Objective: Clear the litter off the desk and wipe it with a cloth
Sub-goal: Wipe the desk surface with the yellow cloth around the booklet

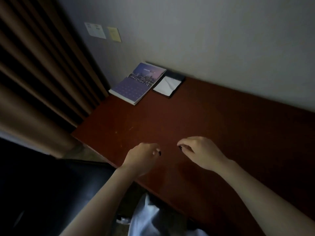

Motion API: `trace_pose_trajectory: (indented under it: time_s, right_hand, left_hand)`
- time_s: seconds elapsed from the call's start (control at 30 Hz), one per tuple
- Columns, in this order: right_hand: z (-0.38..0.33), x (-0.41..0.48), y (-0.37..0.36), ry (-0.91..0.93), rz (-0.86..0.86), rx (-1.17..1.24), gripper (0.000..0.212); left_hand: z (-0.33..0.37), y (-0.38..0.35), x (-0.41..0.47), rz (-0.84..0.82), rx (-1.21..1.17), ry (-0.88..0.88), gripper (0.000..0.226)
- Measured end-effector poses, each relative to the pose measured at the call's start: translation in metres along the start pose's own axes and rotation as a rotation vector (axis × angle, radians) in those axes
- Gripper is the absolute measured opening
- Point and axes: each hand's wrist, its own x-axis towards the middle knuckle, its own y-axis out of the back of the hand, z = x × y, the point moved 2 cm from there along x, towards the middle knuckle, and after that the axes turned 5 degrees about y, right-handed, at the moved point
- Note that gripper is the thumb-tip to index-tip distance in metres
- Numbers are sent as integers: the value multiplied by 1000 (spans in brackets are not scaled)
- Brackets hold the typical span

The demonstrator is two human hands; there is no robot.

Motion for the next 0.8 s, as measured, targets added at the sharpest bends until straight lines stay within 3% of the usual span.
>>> trace_pose_trajectory:
  time_s: [0.33, 0.47, 0.53, 0.6, 0.8]
  right_hand:
    - [0, 111, -8, -281, 127, 3, 22]
    - [6, 146, -17, -374, 193, 2, 21]
    - [12, 165, -25, -410, 217, 17, 22]
    - [20, 185, -36, -462, 185, 45, 31]
    - [56, 231, -72, -732, -175, 172, 73]
  left_hand:
    - [-59, 66, 140, -92, 54, -239, 28]
    - [-79, 79, 189, -44, 42, -248, 26]
    - [-93, 81, 215, 19, 45, -175, 33]
    - [-111, 82, 239, 37, 45, -6, 54]
    - [-160, 69, 296, -67, -139, 488, 104]
